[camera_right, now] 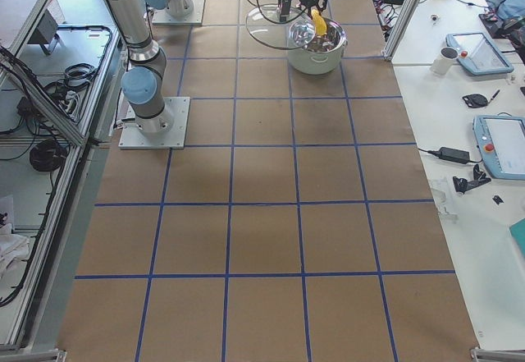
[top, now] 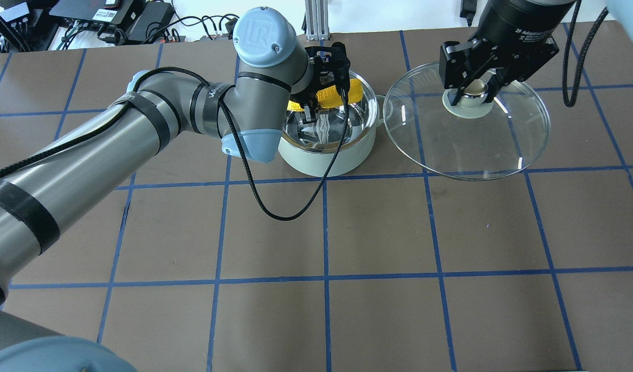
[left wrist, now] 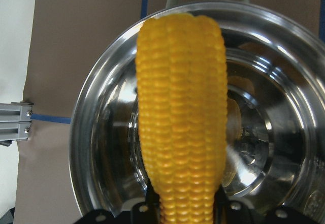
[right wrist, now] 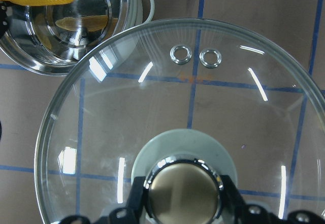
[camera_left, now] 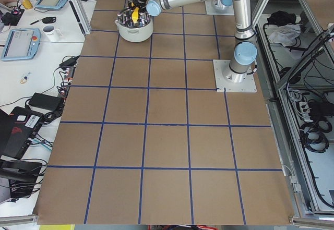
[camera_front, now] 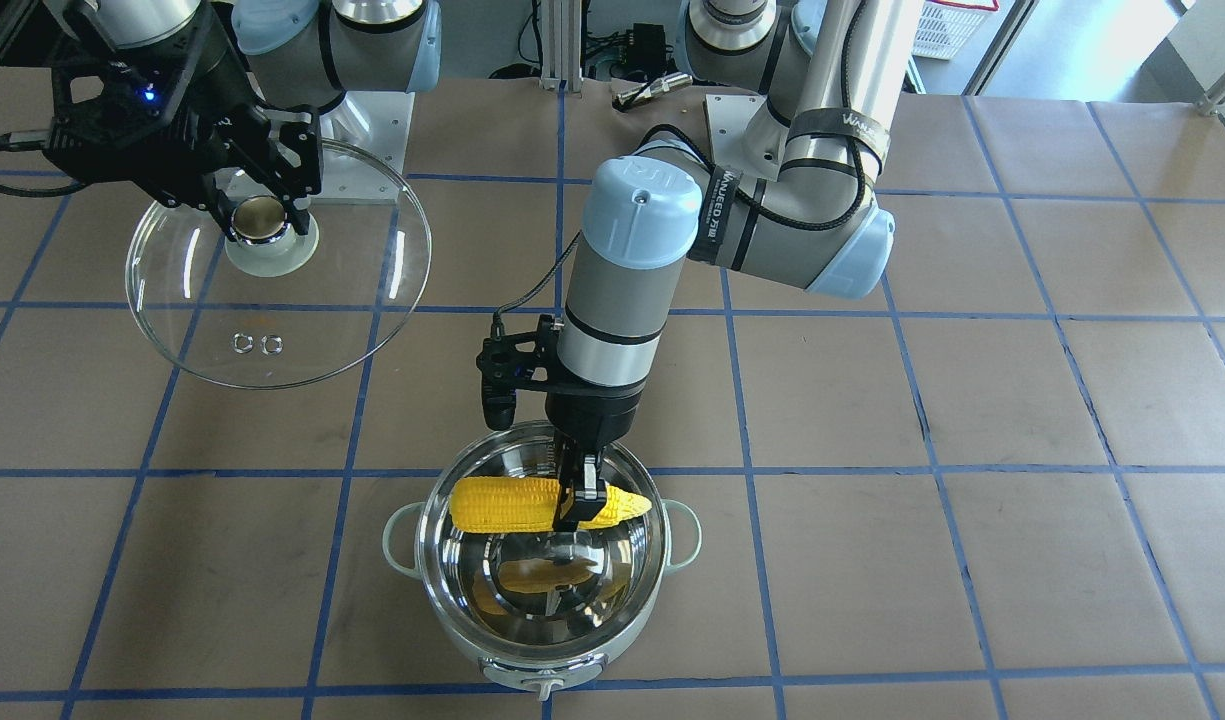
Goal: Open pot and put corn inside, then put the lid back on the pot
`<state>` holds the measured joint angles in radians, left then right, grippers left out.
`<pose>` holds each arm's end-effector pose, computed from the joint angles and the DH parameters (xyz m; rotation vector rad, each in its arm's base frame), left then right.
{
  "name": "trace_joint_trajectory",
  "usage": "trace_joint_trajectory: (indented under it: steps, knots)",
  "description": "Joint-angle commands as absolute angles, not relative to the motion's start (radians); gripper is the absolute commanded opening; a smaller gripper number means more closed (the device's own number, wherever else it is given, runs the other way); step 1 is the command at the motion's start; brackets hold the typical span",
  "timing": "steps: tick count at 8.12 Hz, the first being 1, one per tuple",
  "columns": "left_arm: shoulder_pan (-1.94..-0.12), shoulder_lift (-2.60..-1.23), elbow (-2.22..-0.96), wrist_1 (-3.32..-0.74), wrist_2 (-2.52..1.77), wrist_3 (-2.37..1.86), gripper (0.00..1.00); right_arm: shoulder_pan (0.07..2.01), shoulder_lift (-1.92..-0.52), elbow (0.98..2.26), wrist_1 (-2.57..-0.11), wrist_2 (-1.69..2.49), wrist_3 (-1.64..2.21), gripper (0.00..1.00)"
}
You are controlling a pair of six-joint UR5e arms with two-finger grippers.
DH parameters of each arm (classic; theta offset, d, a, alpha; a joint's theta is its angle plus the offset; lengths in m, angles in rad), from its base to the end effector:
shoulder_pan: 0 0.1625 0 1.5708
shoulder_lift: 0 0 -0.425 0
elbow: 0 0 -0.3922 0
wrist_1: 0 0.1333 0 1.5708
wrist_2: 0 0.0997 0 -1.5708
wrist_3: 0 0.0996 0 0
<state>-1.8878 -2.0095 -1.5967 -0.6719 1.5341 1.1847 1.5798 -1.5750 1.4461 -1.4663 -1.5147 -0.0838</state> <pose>-0.3369 -0.5877 0.3232 2.0078 2.1342 -0.6092 0.1433 -0.4880 0.5409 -0.1442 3.0828 -0.0409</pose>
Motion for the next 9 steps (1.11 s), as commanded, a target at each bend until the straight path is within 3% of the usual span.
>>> trace_joint_trajectory:
  steps: [1, 2, 4, 5, 6, 9]
  knots:
    - [-1.910, -2.038, -1.597, -0.669, 1.539, 1.189, 0.00, 1.578, -1.575, 1.447, -1.468, -1.514, -0.087, 0.48]
    - [-1.910, -2.060, -1.597, -0.669, 1.542, 1.184, 0.03, 1.578, -1.575, 1.448, -1.468, -1.516, -0.089, 0.48]
    - [-1.910, -2.069, -1.595, -0.669, 1.543, 1.172, 0.57, 1.578, -1.575, 1.448, -1.474, -1.519, -0.089, 0.48]
    - [-1.910, -2.063, -1.595, -0.669, 1.543, 1.139, 0.91, 1.578, -1.575, 1.448, -1.474, -1.519, -0.087, 0.48]
    - [-1.910, -2.054, -1.589, -0.669, 1.543, 1.122, 1.00, 1.578, -1.575, 1.448, -1.474, -1.519, -0.087, 0.48]
    - [-1.908, -2.027, -1.565, -0.675, 1.549, 1.111, 1.00, 1.578, -1.575, 1.448, -1.474, -1.517, -0.087, 0.48]
